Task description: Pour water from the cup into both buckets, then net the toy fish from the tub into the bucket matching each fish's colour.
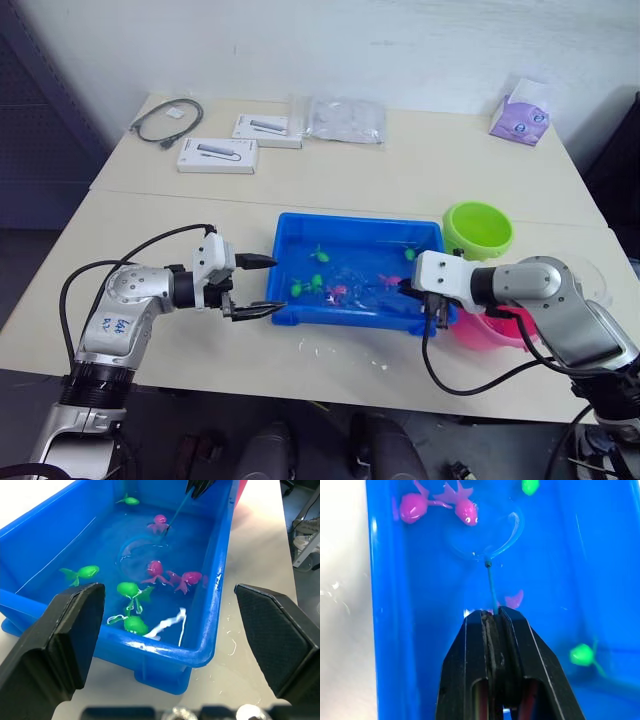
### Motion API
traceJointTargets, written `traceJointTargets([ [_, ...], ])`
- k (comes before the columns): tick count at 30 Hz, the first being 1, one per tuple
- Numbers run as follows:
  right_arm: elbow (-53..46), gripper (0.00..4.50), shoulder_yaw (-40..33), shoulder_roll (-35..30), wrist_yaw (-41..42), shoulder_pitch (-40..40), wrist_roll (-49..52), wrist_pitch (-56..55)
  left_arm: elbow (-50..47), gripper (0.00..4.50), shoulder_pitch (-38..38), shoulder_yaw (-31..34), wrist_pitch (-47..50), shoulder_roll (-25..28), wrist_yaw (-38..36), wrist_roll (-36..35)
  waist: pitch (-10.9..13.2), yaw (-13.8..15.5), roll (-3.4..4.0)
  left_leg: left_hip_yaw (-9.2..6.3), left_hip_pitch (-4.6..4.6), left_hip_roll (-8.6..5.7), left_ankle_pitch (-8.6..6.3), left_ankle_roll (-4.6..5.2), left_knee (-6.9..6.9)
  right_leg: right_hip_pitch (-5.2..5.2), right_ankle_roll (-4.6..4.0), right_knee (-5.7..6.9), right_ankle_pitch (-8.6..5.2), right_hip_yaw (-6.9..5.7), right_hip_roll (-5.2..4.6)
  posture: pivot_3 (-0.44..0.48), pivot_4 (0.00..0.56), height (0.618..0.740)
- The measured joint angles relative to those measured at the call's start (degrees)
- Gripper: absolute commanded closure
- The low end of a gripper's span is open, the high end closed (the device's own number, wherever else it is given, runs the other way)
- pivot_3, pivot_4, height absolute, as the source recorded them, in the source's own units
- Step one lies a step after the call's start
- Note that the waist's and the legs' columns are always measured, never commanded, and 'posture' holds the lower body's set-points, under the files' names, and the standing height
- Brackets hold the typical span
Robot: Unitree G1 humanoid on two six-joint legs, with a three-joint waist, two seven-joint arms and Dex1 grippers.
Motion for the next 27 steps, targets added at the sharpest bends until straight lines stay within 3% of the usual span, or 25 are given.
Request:
traceJointTargets([
  [7,-2.0,4.5,-2.4,1.7,-1.2,0.1,3.4,6.7,0.0,0.06,0.0,0.0,0.0,0.0,0.3,0.0,0.0,0.0,0.0,-0.02,-0.01,0.0,0.0,0.0,0.0,0.0,0.0,0.01,0.0,-0.01,0.0,0.0,0.15,0.739],
  [15,-6.4,4.5,-10.2,3.3,-3.3,2.5,12.2,16.4,0.0,0.06,0.0,0.0,0.0,0.0,0.4,0.0,0.0,0.0,0.0,-0.04,-0.01,0.0,0.0,0.0,-0.01,0.0,0.0,0.01,0.0,0.0,0.0,0.0,0.15,0.739],
  [21,-8.4,4.5,-14.6,2.5,-4.3,7.0,15.2,17.1,0.1,0.06,-0.1,0.0,-0.1,0.0,0.4,0.0,0.0,0.1,0.0,-0.05,-0.02,0.0,0.0,0.0,-0.02,0.0,0.0,0.0,0.0,0.0,-0.01,0.0,0.15,0.739],
  [27,-14.1,4.5,-28.6,2.1,-5.1,17.4,21.2,17.3,0.1,0.06,-3.2,0.0,1.4,-1.3,0.4,-1.4,0.0,1.2,0.02,-0.06,-0.05,-0.04,0.0,0.01,-0.02,0.01,0.03,-0.01,0.02,0.0,0.0,0.0,0.15,0.739],
])
